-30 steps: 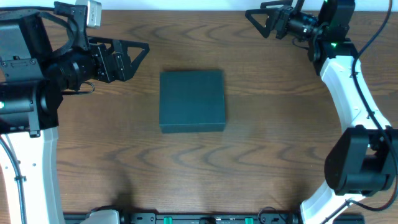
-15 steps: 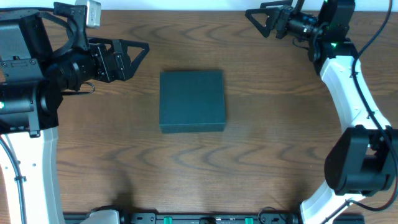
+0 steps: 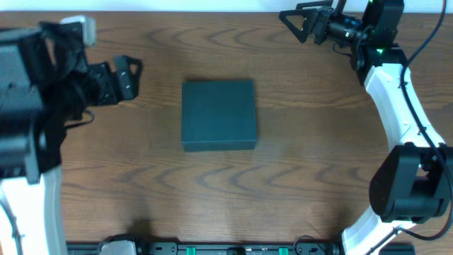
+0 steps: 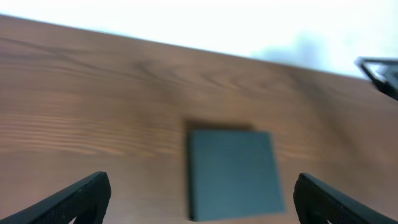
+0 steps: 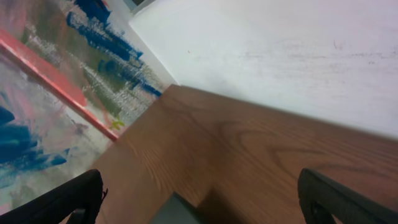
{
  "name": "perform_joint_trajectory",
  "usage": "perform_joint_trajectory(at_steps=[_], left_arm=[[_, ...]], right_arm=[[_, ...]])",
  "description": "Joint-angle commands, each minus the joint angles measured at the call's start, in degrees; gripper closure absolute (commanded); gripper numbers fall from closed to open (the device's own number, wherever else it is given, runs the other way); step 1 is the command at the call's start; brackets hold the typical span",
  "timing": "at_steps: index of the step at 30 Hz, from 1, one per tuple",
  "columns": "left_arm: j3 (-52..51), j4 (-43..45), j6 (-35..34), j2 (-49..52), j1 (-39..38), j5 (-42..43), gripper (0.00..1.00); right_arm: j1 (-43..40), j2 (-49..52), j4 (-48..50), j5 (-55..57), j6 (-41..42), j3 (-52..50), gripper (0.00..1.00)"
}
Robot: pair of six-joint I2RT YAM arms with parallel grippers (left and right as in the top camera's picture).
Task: Pack container
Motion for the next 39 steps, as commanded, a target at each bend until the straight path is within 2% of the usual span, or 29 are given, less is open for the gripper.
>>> perform_joint_trajectory(at_steps=[1, 4, 10, 15, 26, 32, 39], left_arm=[[-2.25, -0.04, -0.66, -5.49, 0.13, -13.97, 0.05], [-8.15, 0.92, -0.68, -11.58, 1.4, -18.97, 0.05], [-26.56, 6.71, -0.68, -25.24, 7.1, -20.44, 0.05], [-42.99, 12.92, -0.74, -37.03, 8.59, -20.83, 0.05], [-77.13, 26.08, -15.8, -60.26, 8.81, -24.87, 0.05], [-85.81, 28.72, -18.75, -66.27, 8.72, -24.81, 0.05], [-90.58, 29.29, -18.88, -69.26, 8.7, -24.85, 0.05]], right_arm=[[0.44, -1.09, 0.09, -0.5, 0.55, 0.26, 0.01], [0.44, -1.09, 0.09, -0.5, 0.55, 0.26, 0.01], [0.44, -1.09, 0.09, -0.5, 0.55, 0.24, 0.01], [0.44, -1.09, 0.09, -0.5, 0.55, 0.26, 0.01], [0.44, -1.09, 0.09, -0.5, 0.57, 0.26, 0.01], [0.44, -1.09, 0.09, -0.5, 0.55, 0.26, 0.01], [0.44, -1.09, 0.09, -0.5, 0.55, 0.24, 0.01]])
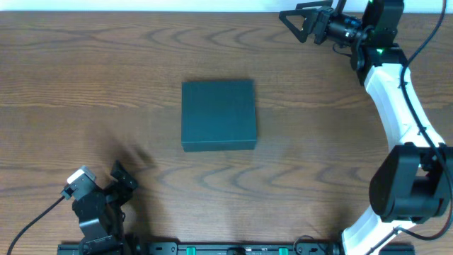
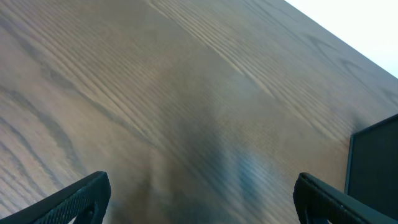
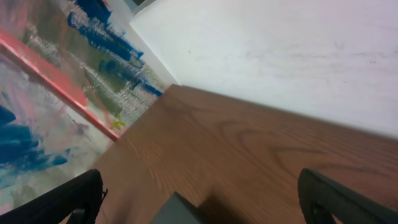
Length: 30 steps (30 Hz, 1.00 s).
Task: Pack container
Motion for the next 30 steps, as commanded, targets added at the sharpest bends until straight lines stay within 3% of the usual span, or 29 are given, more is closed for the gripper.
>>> perform_joint_trajectory(at_steps=[1, 30], left_arm=[[-2.29, 1.09, -0.74, -1.31, 0.11, -1.01, 0.05], [-3.72, 2.43, -0.52, -2.8, 0.09, -1.01, 0.05]], right_arm=[[0.44, -1.09, 0.11, -0.42, 0.37, 0.28, 0.01], [0.44, -1.09, 0.11, -0.42, 0.39, 0.28, 0.01]])
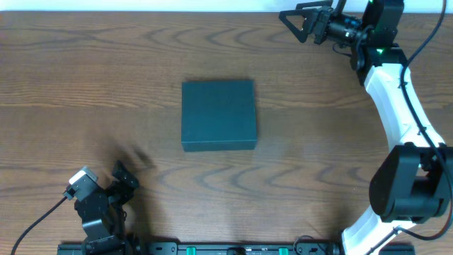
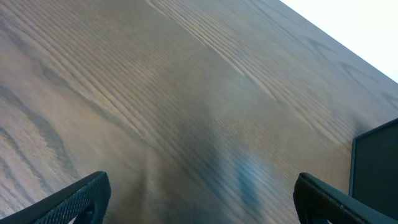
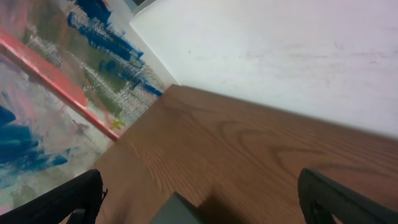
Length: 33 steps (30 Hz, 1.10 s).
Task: Pack container
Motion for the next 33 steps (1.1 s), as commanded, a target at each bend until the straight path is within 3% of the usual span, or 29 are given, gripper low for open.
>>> perform_joint_trajectory(at_steps=[1, 12, 19, 24, 28, 33], left_arm=[[-0.7, 0.46, -0.22, -0.42, 0.11, -1.03, 0.05], [-0.7, 0.44, -0.22, -0.42, 0.11, -1.03, 0.05], [-0.7, 0.44, -0.22, -0.42, 0.11, -1.03, 0.05], [-0.7, 0.44, -0.22, -0.42, 0.11, -1.03, 0.05], [-0.7, 0.44, -0.22, -0.42, 0.11, -1.03, 0.05], [-0.7, 0.44, -0.22, -0.42, 0.11, -1.03, 0.05]], right_arm=[[0.44, -1.09, 0.11, -0.42, 0.35, 0.28, 0.01], [0.66, -1.79, -1.25, -0.39, 0.35, 0.28, 0.01], [5.97, -13.05, -16.87, 1.31, -0.68, 0.26, 0.01], [12.66, -26.34, -33.64, 25.33, -16.83, 0.26, 0.01], [20.04, -37.2, -44.48, 51.98, -20.5, -1.33, 0.01], [20.94, -50.05, -47.8, 60.26, -20.76, -9.07, 0.01]])
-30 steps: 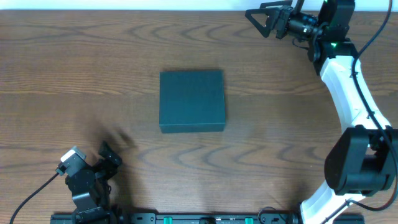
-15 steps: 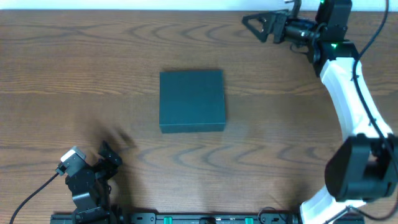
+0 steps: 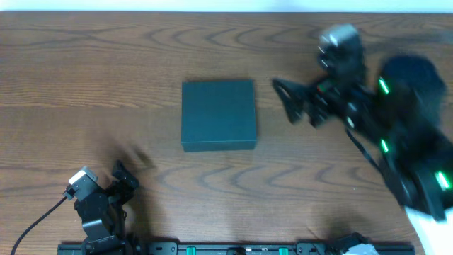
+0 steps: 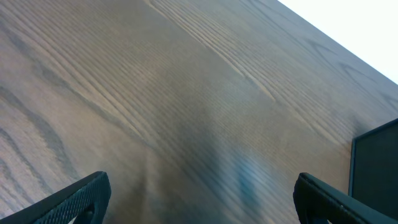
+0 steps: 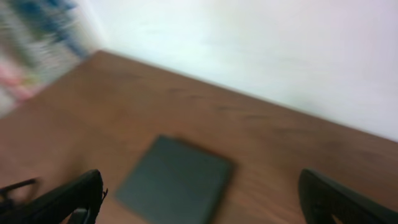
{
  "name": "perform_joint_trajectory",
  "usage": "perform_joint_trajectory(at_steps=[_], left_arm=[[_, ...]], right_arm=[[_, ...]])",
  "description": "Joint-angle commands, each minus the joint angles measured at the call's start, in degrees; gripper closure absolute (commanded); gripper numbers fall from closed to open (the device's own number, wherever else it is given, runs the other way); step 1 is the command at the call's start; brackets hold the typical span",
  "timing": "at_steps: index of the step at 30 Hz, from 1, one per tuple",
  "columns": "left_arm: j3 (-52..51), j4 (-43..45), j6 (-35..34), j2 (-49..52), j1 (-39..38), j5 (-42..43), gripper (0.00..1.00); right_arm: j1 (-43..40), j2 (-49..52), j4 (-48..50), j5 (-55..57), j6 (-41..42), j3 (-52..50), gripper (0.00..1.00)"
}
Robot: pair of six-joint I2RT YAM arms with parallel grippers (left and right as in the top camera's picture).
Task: Pack container
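A closed dark teal box (image 3: 218, 115) lies flat in the middle of the wooden table. My right gripper (image 3: 284, 100) is open, blurred by motion, just right of the box and pointing at it. Its wrist view shows the box (image 5: 174, 180) ahead between the wide-spread fingers (image 5: 78, 198). My left gripper (image 3: 127, 177) sits low at the table's front left, open and holding nothing. In its wrist view only a corner of the box (image 4: 377, 163) shows at the right edge, beyond the fingers (image 4: 81, 196). No items for packing are in view.
The brown wood-grain table (image 3: 85, 78) fills the overhead view. A white wall (image 5: 261, 43) stands beyond the far edge. A black rail (image 3: 233, 248) with green parts runs along the front edge. A cable (image 3: 39, 216) trails from the left arm.
My right arm has moved from the far right corner to the area just right of the box, and its camera now faces the box. The left arm has not moved.
First my left arm was raised at the left, open and facing the box, with my right gripper open at the far right corner. Then the left arm was down at the front left and stayed there. Now the right arm is beside the box.
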Motion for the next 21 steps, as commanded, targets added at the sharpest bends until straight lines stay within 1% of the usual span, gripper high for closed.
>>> perform_joint_trajectory(at_steps=[1, 6, 15, 19, 21], left_arm=[[-0.7, 0.35, -0.22, -0.37, 0.11, -1.01, 0.05], [-0.7, 0.35, -0.22, -0.37, 0.11, -1.01, 0.05], [-0.7, 0.35, -0.22, -0.37, 0.11, -1.01, 0.05], [-0.7, 0.35, -0.22, -0.37, 0.11, -1.01, 0.05], [-0.7, 0.35, -0.22, -0.37, 0.11, -1.01, 0.05]], right_arm=[[-0.76, -6.99, -0.59, 11.91, -3.32, -7.41, 0.01], [-1.84, -21.35, 0.26, 11.87, -6.12, -24.04, 0.01], [-1.77, -40.52, 6.78, 10.75, -5.81, -52.28, 0.01], [-1.75, -47.82, 8.96, 10.78, -1.66, -62.38, 0.01], [-1.68, -50.4, 9.09, 10.75, -0.66, -65.33, 0.01]])
